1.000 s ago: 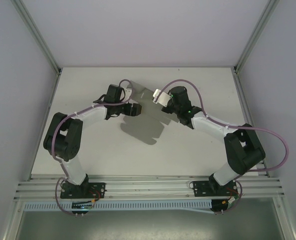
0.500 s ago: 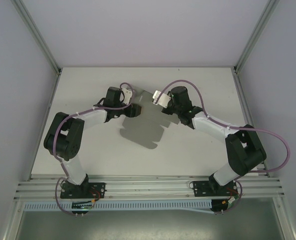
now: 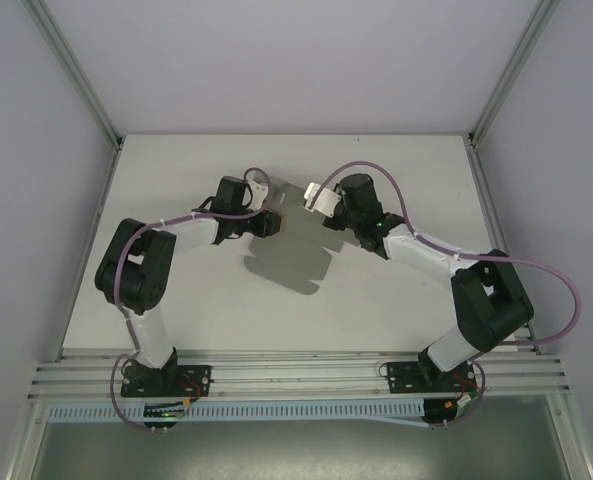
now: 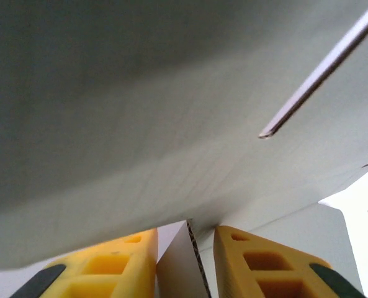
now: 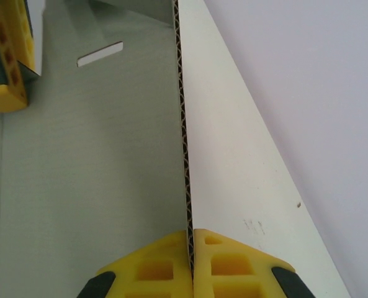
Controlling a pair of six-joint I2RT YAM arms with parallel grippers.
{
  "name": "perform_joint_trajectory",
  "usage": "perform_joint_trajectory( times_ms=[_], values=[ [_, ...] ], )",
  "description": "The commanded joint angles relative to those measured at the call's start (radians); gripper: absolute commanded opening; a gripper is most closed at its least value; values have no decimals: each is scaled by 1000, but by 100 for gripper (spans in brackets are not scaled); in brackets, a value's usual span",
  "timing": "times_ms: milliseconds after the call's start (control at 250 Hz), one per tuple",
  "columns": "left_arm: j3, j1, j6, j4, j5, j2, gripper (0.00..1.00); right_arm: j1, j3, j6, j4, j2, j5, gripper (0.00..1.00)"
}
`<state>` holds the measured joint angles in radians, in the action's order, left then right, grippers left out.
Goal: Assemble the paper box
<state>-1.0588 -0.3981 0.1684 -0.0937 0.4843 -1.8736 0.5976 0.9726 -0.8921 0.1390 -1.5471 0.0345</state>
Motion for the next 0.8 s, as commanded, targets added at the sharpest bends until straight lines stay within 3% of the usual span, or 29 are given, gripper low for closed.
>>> perform_joint_trajectory(
  times_ms=[0,240,416,795],
  values=[
    [-33,-5,56,-1,47,-34,29,38,-3,-10,40,47,-27,0],
    [-9,-4,92,-64,86,-18,27,57,-17,9,13,39,-24,0],
    [-30,-4,151,-42,71,-21,14,122,-36,0,21,27,22,0],
    [-60,-4,222,-44,78,-50,11,231,-67,41,-30,26,61,0]
  ],
)
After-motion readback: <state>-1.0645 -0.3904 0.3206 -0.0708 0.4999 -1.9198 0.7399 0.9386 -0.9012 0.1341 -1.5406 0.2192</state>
